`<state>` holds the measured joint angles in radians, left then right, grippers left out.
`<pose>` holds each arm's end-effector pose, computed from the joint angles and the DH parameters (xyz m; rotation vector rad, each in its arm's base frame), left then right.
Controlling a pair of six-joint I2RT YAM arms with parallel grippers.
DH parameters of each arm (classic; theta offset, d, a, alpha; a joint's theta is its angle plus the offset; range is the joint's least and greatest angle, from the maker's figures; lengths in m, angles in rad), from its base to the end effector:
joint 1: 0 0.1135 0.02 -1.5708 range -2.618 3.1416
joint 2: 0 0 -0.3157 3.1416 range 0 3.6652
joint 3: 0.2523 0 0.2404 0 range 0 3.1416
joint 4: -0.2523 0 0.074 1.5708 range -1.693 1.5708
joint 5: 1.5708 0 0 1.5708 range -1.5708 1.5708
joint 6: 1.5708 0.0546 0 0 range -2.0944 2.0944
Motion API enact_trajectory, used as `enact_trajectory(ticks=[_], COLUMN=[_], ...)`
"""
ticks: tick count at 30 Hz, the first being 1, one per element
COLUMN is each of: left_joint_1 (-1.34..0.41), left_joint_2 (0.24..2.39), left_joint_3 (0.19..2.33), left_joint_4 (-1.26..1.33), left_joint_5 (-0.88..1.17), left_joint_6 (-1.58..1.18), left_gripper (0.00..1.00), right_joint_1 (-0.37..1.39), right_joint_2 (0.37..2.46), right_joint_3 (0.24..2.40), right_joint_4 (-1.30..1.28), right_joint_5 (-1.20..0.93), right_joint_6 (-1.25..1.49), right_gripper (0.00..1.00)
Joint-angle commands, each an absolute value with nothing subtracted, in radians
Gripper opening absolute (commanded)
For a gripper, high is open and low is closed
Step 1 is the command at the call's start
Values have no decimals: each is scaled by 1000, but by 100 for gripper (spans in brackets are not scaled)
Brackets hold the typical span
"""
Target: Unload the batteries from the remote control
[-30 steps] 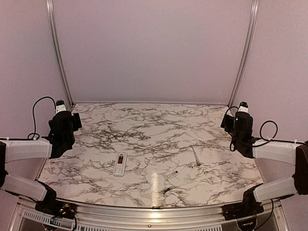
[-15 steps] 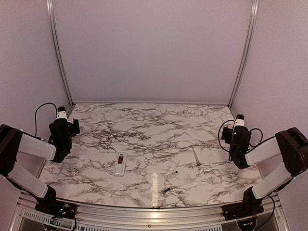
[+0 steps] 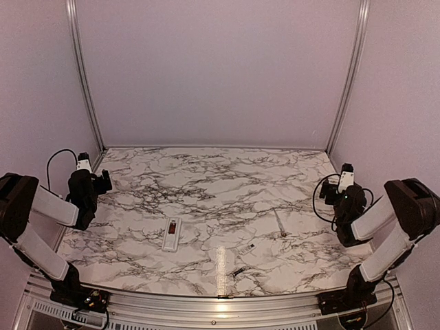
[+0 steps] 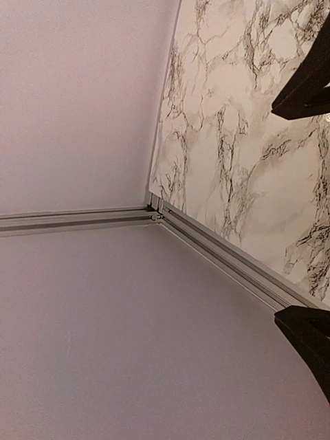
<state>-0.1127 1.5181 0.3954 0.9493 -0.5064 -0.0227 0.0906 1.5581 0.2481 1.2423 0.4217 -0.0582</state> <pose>0.2794 -0.0050 0.2239 -0.2917 1.7095 0.3412 0.2585 0.0010 0.2114 0.2015 1.6297 -0.3202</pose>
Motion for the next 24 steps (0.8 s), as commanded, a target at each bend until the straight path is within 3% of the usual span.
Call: enact_trajectory(ticks=[1,4,8,15,19,24], left_joint_1=[-101,-100,-100,-100,-98,-98], left_joint_2=[1529,1524,1512,1502,1503,1500], left_joint_3=[417,409,372,344,347,343], left_joint_4=[955,969,1023,1064,1057,1064], left_joint_5=[-404,-394,-380,-300,-297,-310], left_joint_6=[-16,-11,-7,37,34,30], left_gripper=[98,89,90,91,95,99], right_joint_1=[79,81,81,81,65,62], right_joint_2=[1595,1601,1605,1603,1594,1598], right_joint_3=[236,218,221,220,217,213], right_joint_4=[1371,1414,1414,1409,1398,1411], right_joint_5=[294,255,269,384,99,99], right_joint_6=[-85,-103,-98,-53,-134,-135], right_gripper=[98,98,94,98,99,98])
